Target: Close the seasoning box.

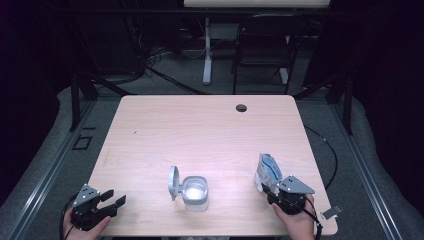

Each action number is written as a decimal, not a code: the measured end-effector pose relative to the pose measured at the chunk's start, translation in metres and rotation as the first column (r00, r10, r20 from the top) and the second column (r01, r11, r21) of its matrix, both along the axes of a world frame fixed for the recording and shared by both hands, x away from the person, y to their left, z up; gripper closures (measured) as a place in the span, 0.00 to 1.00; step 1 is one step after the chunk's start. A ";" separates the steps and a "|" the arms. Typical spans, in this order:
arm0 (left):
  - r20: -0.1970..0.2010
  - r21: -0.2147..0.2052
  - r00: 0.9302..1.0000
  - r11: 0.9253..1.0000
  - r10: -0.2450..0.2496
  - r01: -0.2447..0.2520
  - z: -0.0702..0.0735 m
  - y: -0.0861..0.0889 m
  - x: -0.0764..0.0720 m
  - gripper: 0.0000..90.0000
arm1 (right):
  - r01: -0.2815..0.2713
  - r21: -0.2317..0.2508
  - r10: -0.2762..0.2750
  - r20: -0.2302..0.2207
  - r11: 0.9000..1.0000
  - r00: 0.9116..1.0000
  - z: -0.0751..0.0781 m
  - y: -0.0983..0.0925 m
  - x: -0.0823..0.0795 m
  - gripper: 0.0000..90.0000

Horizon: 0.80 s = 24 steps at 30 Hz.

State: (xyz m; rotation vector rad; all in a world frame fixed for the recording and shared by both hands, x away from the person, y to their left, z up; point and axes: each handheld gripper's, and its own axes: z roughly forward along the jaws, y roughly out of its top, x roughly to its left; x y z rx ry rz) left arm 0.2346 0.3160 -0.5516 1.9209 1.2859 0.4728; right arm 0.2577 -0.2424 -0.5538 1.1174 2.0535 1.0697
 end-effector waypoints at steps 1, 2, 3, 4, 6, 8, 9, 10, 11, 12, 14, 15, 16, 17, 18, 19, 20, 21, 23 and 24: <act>0.000 0.000 1.000 1.000 0.000 0.000 0.000 0.000 0.000 0.51 | 0.002 0.000 -0.002 -0.001 1.000 1.000 0.000 0.000 0.000 0.60; 0.002 -0.002 1.000 1.000 0.000 0.000 0.000 0.000 0.000 0.51 | 0.003 -0.004 -0.003 -0.005 1.000 1.000 0.000 -0.001 -0.001 0.59; 0.003 -0.002 1.000 1.000 0.000 0.000 0.000 0.000 0.000 0.51 | 0.000 -0.009 0.000 -0.007 1.000 1.000 0.000 -0.001 -0.001 0.58; 0.004 -0.003 1.000 1.000 0.000 0.000 0.001 0.000 0.000 0.51 | 0.000 -0.005 0.000 -0.006 1.000 1.000 0.000 -0.001 -0.001 0.57; 0.006 -0.003 1.000 1.000 -0.001 0.001 0.001 -0.001 0.000 0.51 | 0.000 -0.003 0.000 -0.007 1.000 1.000 0.000 -0.001 -0.001 0.56; 0.007 -0.005 1.000 1.000 -0.003 0.003 0.002 -0.002 0.000 0.51 | -0.007 0.009 0.008 -0.005 1.000 1.000 0.000 -0.001 -0.001 0.55; 0.007 -0.004 1.000 1.000 -0.005 0.005 0.002 -0.002 0.000 0.51 | -0.007 0.002 0.007 -0.007 1.000 1.000 0.000 0.000 -0.001 0.55; 0.009 -0.005 1.000 1.000 -0.007 0.007 0.003 -0.003 0.001 0.51 | -0.010 0.001 0.010 -0.011 1.000 1.000 0.001 0.000 -0.002 0.55; 0.010 -0.007 1.000 1.000 -0.008 0.008 0.003 -0.004 0.001 0.51 | -0.009 0.002 0.009 -0.007 1.000 1.000 0.000 0.001 -0.002 0.54; 0.010 -0.009 1.000 1.000 -0.007 0.007 0.003 -0.005 0.001 0.51 | -0.012 -0.002 0.012 -0.008 1.000 1.000 0.000 0.001 -0.002 0.54; 0.013 -0.020 1.000 1.000 -0.008 0.008 0.004 -0.006 0.003 0.51 | -0.014 -0.009 0.014 -0.007 1.000 1.000 0.001 0.002 -0.004 0.54; 0.015 -0.031 1.000 0.999 -0.010 0.011 0.005 -0.008 0.004 0.51 | -0.017 -0.016 0.017 -0.008 1.000 1.000 0.001 0.002 -0.004 0.53; 0.019 -0.040 1.000 0.999 -0.012 0.013 0.006 -0.009 0.005 0.52 | -0.019 -0.014 0.019 -0.005 1.000 1.000 0.001 0.002 -0.005 0.53; 0.021 -0.046 1.000 0.999 -0.015 0.016 0.007 -0.010 0.005 0.52 | -0.021 -0.016 0.021 -0.005 1.000 1.000 0.001 0.002 -0.006 0.53; 0.026 -0.047 1.000 0.999 -0.017 0.018 0.008 -0.011 0.006 0.52 | -0.024 -0.019 0.024 -0.006 1.000 1.000 0.001 0.001 -0.006 0.53; 0.030 -0.049 0.999 0.999 -0.017 0.019 0.009 -0.012 0.007 0.52 | -0.028 -0.016 0.028 -0.006 0.999 1.000 0.002 0.000 -0.008 0.52; 0.033 -0.052 0.999 0.999 -0.015 0.016 0.010 -0.013 0.008 0.52 | -0.026 -0.013 0.026 -0.002 1.000 1.000 0.002 0.000 -0.008 0.52; 0.035 -0.066 0.999 0.998 -0.017 0.020 0.010 -0.015 0.009 0.52 | -0.028 -0.012 0.028 -0.002 1.000 1.000 0.002 -0.001 -0.009 0.52; 0.032 -0.084 0.999 0.996 -0.020 0.023 0.011 -0.017 0.012 0.52 | -0.029 -0.020 0.029 -0.002 0.999 1.000 0.003 -0.004 -0.012 0.52; 0.031 -0.095 0.999 0.995 -0.023 0.026 0.011 -0.018 0.013 0.52 | -0.033 -0.018 0.033 -0.003 0.999 0.999 0.003 -0.005 -0.014 0.52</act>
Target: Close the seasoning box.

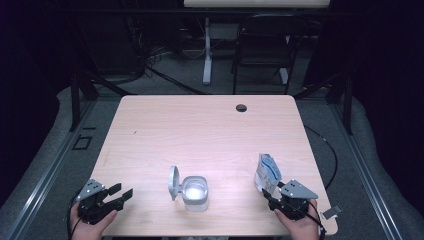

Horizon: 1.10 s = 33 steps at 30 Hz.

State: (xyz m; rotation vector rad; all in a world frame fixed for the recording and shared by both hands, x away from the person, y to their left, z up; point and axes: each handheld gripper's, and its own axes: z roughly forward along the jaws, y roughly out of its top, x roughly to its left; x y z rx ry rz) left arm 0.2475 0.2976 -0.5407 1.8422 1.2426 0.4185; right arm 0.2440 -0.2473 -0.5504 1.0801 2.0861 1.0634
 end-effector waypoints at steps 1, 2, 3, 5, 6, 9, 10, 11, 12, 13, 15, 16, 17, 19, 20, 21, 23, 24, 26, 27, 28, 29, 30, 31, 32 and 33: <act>-0.003 -0.005 1.000 1.000 -0.003 0.003 0.001 -0.001 0.001 0.52 | -0.002 0.002 0.002 0.003 1.000 1.000 0.000 -0.001 -0.001 0.52; 0.004 -0.015 1.000 1.000 -0.005 0.005 0.001 -0.002 0.002 0.53 | -0.001 0.003 0.001 0.003 1.000 1.000 0.000 -0.002 -0.003 0.51; 0.004 -0.017 1.000 1.000 -0.017 0.017 0.002 -0.004 0.003 0.53 | 0.003 0.007 -0.003 0.006 1.000 1.000 0.000 -0.003 -0.004 0.51; 0.019 -0.014 0.999 1.000 -0.026 0.026 0.006 -0.008 0.005 0.54 | 0.006 0.008 -0.006 0.004 1.000 1.000 0.000 -0.006 -0.006 0.51; 0.026 -0.010 0.999 1.000 -0.027 0.027 0.008 -0.009 0.005 0.54 | 0.008 0.006 -0.008 0.002 1.000 1.000 0.000 -0.008 -0.007 0.51; 0.038 -0.014 0.999 0.999 -0.039 0.040 0.014 -0.015 0.006 0.56 | 0.013 0.005 -0.013 -0.003 1.000 1.000 0.000 -0.011 -0.009 0.51; 0.035 -0.014 0.998 0.999 -0.050 0.050 0.016 -0.017 0.005 0.58 | 0.018 0.012 -0.018 0.001 1.000 1.000 0.000 -0.012 -0.009 0.51; 0.035 -0.018 0.998 0.998 -0.059 0.060 0.018 -0.019 0.005 0.59 | 0.019 0.013 -0.020 0.003 1.000 1.000 0.000 -0.013 -0.010 0.51; 0.040 -0.024 0.997 0.998 -0.063 0.064 0.019 -0.021 0.004 0.61 | 0.025 0.018 -0.025 0.007 1.000 1.000 0.001 -0.013 -0.010 0.50; 0.041 -0.025 0.997 0.997 -0.068 0.069 0.021 -0.023 0.004 0.62 | 0.025 0.019 -0.026 0.005 0.999 1.000 0.001 -0.014 -0.010 0.50; 0.037 -0.025 0.996 0.997 -0.078 0.078 0.025 -0.026 0.003 0.67 | 0.029 0.020 -0.029 0.005 0.999 1.000 0.001 -0.014 -0.010 0.50; 0.041 -0.024 0.996 0.996 -0.083 0.084 0.027 -0.028 0.003 0.69 | 0.030 0.018 -0.030 0.005 0.999 1.000 0.001 -0.013 -0.010 0.50; 0.039 -0.023 0.996 0.996 -0.086 0.087 0.028 -0.029 0.002 0.72 | 0.026 0.012 -0.026 0.004 1.000 1.000 0.001 -0.013 -0.010 0.49; 0.044 -0.017 0.994 0.995 -0.099 0.100 0.031 -0.033 0.001 0.76 | 0.024 0.009 -0.024 0.002 1.000 1.000 0.000 -0.012 -0.010 0.49; 0.042 -0.014 0.993 0.994 -0.108 0.109 0.033 -0.034 0.000 0.79 | 0.024 0.008 -0.025 0.005 1.000 1.000 0.000 -0.011 -0.010 0.49; 0.044 -0.011 0.992 0.993 -0.115 0.116 0.034 -0.036 0.000 0.82 | 0.022 0.004 -0.022 0.001 1.000 1.000 0.001 -0.011 -0.010 0.49; 0.053 -0.006 0.991 0.992 -0.125 0.125 0.036 -0.040 -0.002 0.89 | 0.024 0.008 -0.024 0.008 1.000 1.000 0.002 -0.010 -0.010 0.48; 0.053 -0.003 0.990 0.991 -0.131 0.131 0.038 -0.042 -0.002 0.91 | 0.025 0.011 -0.025 0.009 1.000 1.000 0.002 -0.010 -0.010 0.48; 0.055 -0.003 0.988 0.990 -0.143 0.143 0.039 -0.045 -0.003 0.96 | 0.025 0.010 -0.025 0.006 1.000 1.000 0.003 -0.009 -0.011 0.48; 0.056 -0.002 0.987 0.989 -0.150 0.150 0.040 -0.046 -0.003 0.99 | 0.026 0.012 -0.026 0.007 1.000 1.000 0.003 -0.009 -0.011 0.48; 0.058 -0.005 0.986 0.988 -0.154 0.154 0.041 -0.048 -0.003 1.00 | 0.026 0.011 -0.026 0.007 1.000 1.000 0.003 -0.009 -0.012 0.48; 0.058 -0.008 0.986 0.988 -0.155 0.155 0.041 -0.049 -0.004 1.00 | 0.028 0.015 -0.028 0.009 0.999 1.000 0.003 -0.009 -0.012 0.47; 0.060 -0.011 0.985 0.987 -0.161 0.162 0.042 -0.051 -0.004 1.00 | 0.027 0.015 -0.027 0.011 1.000 1.000 0.003 -0.009 -0.012 0.47; 0.066 -0.015 0.984 0.986 -0.166 0.168 0.043 -0.052 -0.004 1.00 | 0.027 0.016 -0.027 0.012 1.000 1.000 0.003 -0.009 -0.012 0.47; 0.067 -0.025 0.982 0.984 -0.175 0.177 0.044 -0.054 -0.004 1.00 | 0.026 0.012 -0.026 0.007 1.000 1.000 0.003 -0.009 -0.012 0.47; 0.065 -0.030 0.982 0.983 -0.178 0.180 0.045 -0.055 -0.004 1.00 | 0.025 0.012 -0.025 0.005 1.000 1.000 0.003 -0.009 -0.013 0.47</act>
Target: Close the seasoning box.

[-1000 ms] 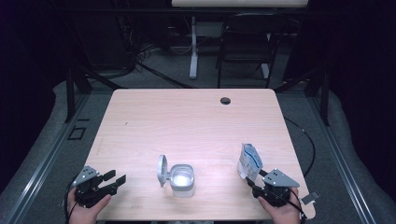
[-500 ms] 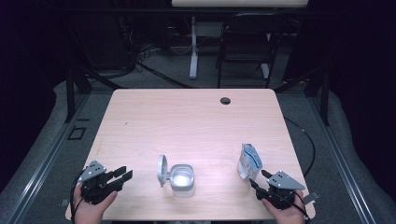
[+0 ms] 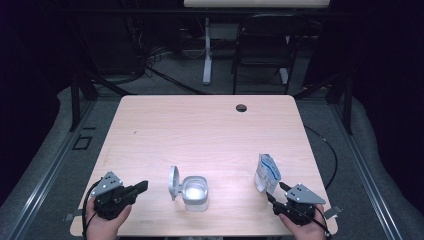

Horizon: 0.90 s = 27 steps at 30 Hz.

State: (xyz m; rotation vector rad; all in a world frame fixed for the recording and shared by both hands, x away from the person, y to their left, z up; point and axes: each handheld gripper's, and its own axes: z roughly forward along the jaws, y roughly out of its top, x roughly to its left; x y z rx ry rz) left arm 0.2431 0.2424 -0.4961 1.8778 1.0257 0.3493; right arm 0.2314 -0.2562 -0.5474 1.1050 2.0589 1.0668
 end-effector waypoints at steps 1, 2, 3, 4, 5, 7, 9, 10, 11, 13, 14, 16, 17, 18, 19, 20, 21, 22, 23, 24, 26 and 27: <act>-0.001 0.002 1.000 1.000 -0.005 0.005 0.001 -0.001 0.000 1.00 | 0.000 0.000 0.000 -0.001 1.000 1.000 0.000 0.000 0.000 0.47; 0.006 0.002 1.000 1.000 -0.008 0.008 0.001 -0.004 -0.001 1.00 | 0.000 0.000 0.000 -0.002 1.000 1.000 0.000 0.000 0.000 0.47; 0.006 0.001 1.000 1.000 -0.015 0.015 0.002 -0.006 -0.001 1.00 | 0.001 -0.001 -0.001 -0.002 1.000 1.000 0.000 0.000 -0.001 0.47; 0.007 0.006 1.000 1.000 -0.023 0.023 0.003 -0.007 -0.001 1.00 | 0.002 0.002 -0.002 0.000 1.000 1.000 0.000 0.000 -0.001 0.47; 0.010 0.001 1.000 1.000 -0.030 0.030 0.004 -0.009 -0.002 1.00 | 0.002 0.001 -0.002 0.000 1.000 1.000 0.000 0.000 -0.001 0.47; 0.017 0.004 0.999 0.999 -0.048 0.048 0.006 -0.014 -0.003 1.00 | -0.001 -0.002 0.001 -0.003 1.000 1.000 0.000 0.000 -0.001 0.47; 0.022 0.008 0.998 0.998 -0.061 0.061 0.009 -0.019 -0.004 1.00 | -0.002 -0.006 0.002 -0.004 1.000 1.000 0.000 0.000 -0.001 0.47; 0.026 0.010 0.997 0.998 -0.066 0.066 0.009 -0.021 -0.005 1.00 | -0.003 -0.005 0.003 -0.007 1.000 1.000 0.000 0.000 -0.001 0.47; 0.028 0.016 0.997 0.997 -0.075 0.074 0.010 -0.023 -0.005 1.00 | -0.002 -0.006 0.002 -0.007 1.000 1.000 0.000 0.000 -0.001 0.47; 0.032 0.014 0.996 0.996 -0.086 0.086 0.011 -0.026 -0.005 1.00 | 0.001 0.000 -0.001 -0.005 1.000 1.000 -0.001 0.001 -0.002 0.47; 0.030 0.016 0.995 0.996 -0.091 0.091 0.011 -0.028 -0.005 1.00 | -0.001 -0.001 0.001 -0.007 1.000 1.000 -0.001 0.000 -0.002 0.47; 0.029 0.021 0.994 0.995 -0.102 0.102 0.012 -0.031 -0.005 1.00 | -0.004 -0.006 0.004 -0.011 1.000 1.000 -0.001 0.000 -0.003 0.47; 0.030 0.014 0.994 0.994 -0.106 0.105 0.012 -0.033 -0.004 1.00 | -0.001 -0.007 0.001 -0.011 1.000 1.000 -0.001 -0.001 -0.003 0.47; 0.024 0.022 0.994 0.994 -0.111 0.110 0.012 -0.034 -0.004 1.00 | -0.001 -0.006 0.001 -0.012 1.000 1.000 -0.001 -0.001 -0.003 0.47; 0.024 0.013 0.993 0.993 -0.114 0.114 0.012 -0.035 -0.004 1.00 | 0.002 -0.004 -0.002 -0.009 1.000 1.000 -0.002 -0.001 -0.004 0.47; 0.025 0.007 0.993 0.993 -0.115 0.115 0.011 -0.035 -0.004 1.00 | 0.002 -0.004 -0.002 -0.010 1.000 1.000 -0.002 -0.001 -0.004 0.47; 0.023 0.003 0.993 0.993 -0.115 0.115 0.011 -0.036 -0.004 1.00 | 0.001 -0.005 -0.002 -0.011 1.000 1.000 -0.002 -0.001 -0.004 0.47; 0.022 0.001 0.993 0.993 -0.120 0.120 0.011 -0.037 -0.003 1.00 | 0.002 -0.006 -0.002 -0.009 1.000 1.000 -0.002 -0.001 -0.004 0.47; 0.025 -0.010 0.993 0.993 -0.118 0.118 0.011 -0.039 -0.003 1.00 | 0.001 -0.004 -0.001 -0.009 1.000 1.000 -0.002 -0.001 -0.004 0.47; 0.023 -0.004 0.992 0.992 -0.123 0.123 0.011 -0.040 -0.002 1.00 | 0.000 -0.007 -0.001 -0.015 1.000 1.000 -0.002 -0.001 -0.005 0.47; 0.021 -0.005 0.992 0.992 -0.128 0.128 0.012 -0.042 -0.002 1.00 | -0.001 -0.008 0.000 -0.019 1.000 1.000 -0.003 -0.001 -0.005 0.47; 0.023 -0.009 0.992 0.992 -0.128 0.128 0.011 -0.044 -0.001 1.00 | -0.001 -0.012 0.000 -0.020 1.000 1.000 -0.003 -0.002 -0.005 0.47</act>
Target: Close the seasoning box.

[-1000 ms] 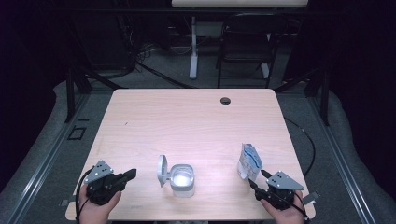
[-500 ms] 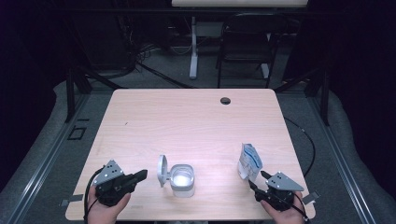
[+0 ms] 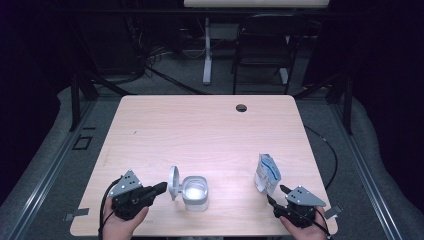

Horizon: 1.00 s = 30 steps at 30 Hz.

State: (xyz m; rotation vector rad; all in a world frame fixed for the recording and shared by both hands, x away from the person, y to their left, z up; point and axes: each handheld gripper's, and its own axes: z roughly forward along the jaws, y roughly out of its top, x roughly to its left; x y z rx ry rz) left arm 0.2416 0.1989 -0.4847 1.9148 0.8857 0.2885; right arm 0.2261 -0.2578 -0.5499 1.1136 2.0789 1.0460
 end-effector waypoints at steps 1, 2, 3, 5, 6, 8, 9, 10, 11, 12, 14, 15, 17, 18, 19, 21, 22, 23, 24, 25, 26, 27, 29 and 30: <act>0.001 0.002 1.000 1.000 -0.002 0.002 0.000 0.000 0.000 1.00 | -0.001 0.004 0.001 0.001 1.000 1.000 0.000 0.000 0.000 0.47; 0.002 0.001 1.000 1.000 -0.004 0.004 0.000 -0.002 0.000 1.00 | 0.000 0.004 0.000 0.003 1.000 1.000 0.000 0.001 0.000 0.47; 0.002 0.003 1.000 1.000 -0.005 0.005 0.000 -0.002 0.000 1.00 | 0.000 0.003 0.000 0.003 1.000 1.000 0.000 0.001 -0.001 0.47; 0.001 0.005 1.000 1.000 -0.005 0.005 0.000 -0.002 0.000 1.00 | 0.003 0.002 -0.003 0.003 1.000 1.000 0.000 0.001 -0.001 0.47; 0.002 0.004 1.000 1.000 -0.006 0.006 0.000 -0.002 0.000 1.00 | 0.003 0.004 -0.003 0.003 1.000 1.000 0.000 0.001 -0.001 0.47; 0.001 0.004 1.000 1.000 -0.007 0.007 0.000 -0.003 0.000 1.00 | 0.001 0.003 -0.002 0.003 1.000 1.000 0.001 0.001 -0.001 0.47; 0.002 -0.002 1.000 1.000 -0.006 0.006 0.000 -0.004 0.000 1.00 | 0.000 0.004 0.000 0.005 1.000 1.000 0.001 0.001 -0.001 0.47; 0.004 0.003 1.000 1.000 -0.013 0.013 0.000 -0.006 0.000 1.00 | 0.000 0.003 0.000 0.005 1.000 1.000 0.000 0.001 -0.001 0.47; 0.003 0.007 1.000 1.000 -0.015 0.015 0.001 -0.007 -0.001 1.00 | 0.000 0.003 0.000 0.004 1.000 1.000 0.000 0.001 -0.001 0.47; 0.003 0.000 1.000 1.000 -0.013 0.013 0.000 -0.009 -0.001 1.00 | -0.001 0.003 0.001 0.004 1.000 1.000 0.000 0.001 -0.001 0.47; 0.004 0.006 1.000 1.000 -0.022 0.022 0.001 -0.012 -0.001 1.00 | 0.000 0.003 0.000 0.004 1.000 1.000 0.000 0.001 -0.001 0.47; 0.007 0.007 1.000 1.000 -0.025 0.025 0.001 -0.013 -0.001 1.00 | 0.000 0.003 0.000 0.005 1.000 1.000 0.000 0.001 -0.001 0.47; 0.004 0.005 0.999 0.999 -0.032 0.032 0.001 -0.016 -0.003 1.00 | 0.001 0.006 -0.001 0.010 1.000 1.000 0.001 0.001 -0.001 0.47; 0.009 0.007 0.999 0.999 -0.040 0.039 0.001 -0.018 -0.003 1.00 | 0.001 0.006 -0.001 0.012 1.000 1.000 0.001 0.001 -0.001 0.47; 0.006 0.008 0.999 0.999 -0.046 0.046 0.002 -0.020 -0.004 1.00 | 0.002 0.007 -0.002 0.016 1.000 1.000 0.001 0.001 -0.001 0.47; 0.013 0.012 0.998 0.998 -0.066 0.066 0.002 -0.024 -0.005 1.00 | 0.003 0.008 -0.003 0.012 1.000 1.000 0.001 0.001 -0.001 0.47; 0.011 0.013 0.997 0.997 -0.076 0.076 0.002 -0.026 -0.006 1.00 | 0.003 0.008 -0.003 0.011 1.000 1.000 0.001 0.001 -0.001 0.47; 0.010 0.013 0.996 0.996 -0.086 0.086 0.001 -0.028 -0.007 1.00 | 0.001 0.005 -0.001 0.008 1.000 1.000 0.001 0.001 -0.001 0.47; 0.010 0.019 0.996 0.996 -0.092 0.091 0.002 -0.031 -0.008 1.00 | 0.000 0.005 0.000 0.008 1.000 1.000 0.000 0.002 -0.001 0.47; 0.014 0.019 0.995 0.995 -0.099 0.099 0.002 -0.034 -0.009 1.00 | -0.002 0.005 0.002 0.009 1.000 1.000 0.000 0.002 -0.001 0.47; 0.016 0.023 0.995 0.994 -0.103 0.103 0.002 -0.035 -0.010 1.00 | -0.002 0.005 0.002 0.010 1.000 1.000 0.000 0.002 -0.001 0.47; 0.020 0.029 0.994 0.994 -0.109 0.109 0.002 -0.036 -0.010 1.00 | -0.002 0.005 0.002 0.010 1.000 1.000 0.000 0.002 -0.001 0.47; 0.019 0.027 0.994 0.993 -0.111 0.111 0.003 -0.037 -0.011 1.00 | -0.002 0.007 0.002 0.010 1.000 1.000 0.001 0.002 -0.001 0.47; 0.018 0.027 0.994 0.993 -0.111 0.111 0.003 -0.038 -0.011 1.00 | -0.001 0.007 0.001 0.010 1.000 1.000 0.001 0.002 -0.001 0.47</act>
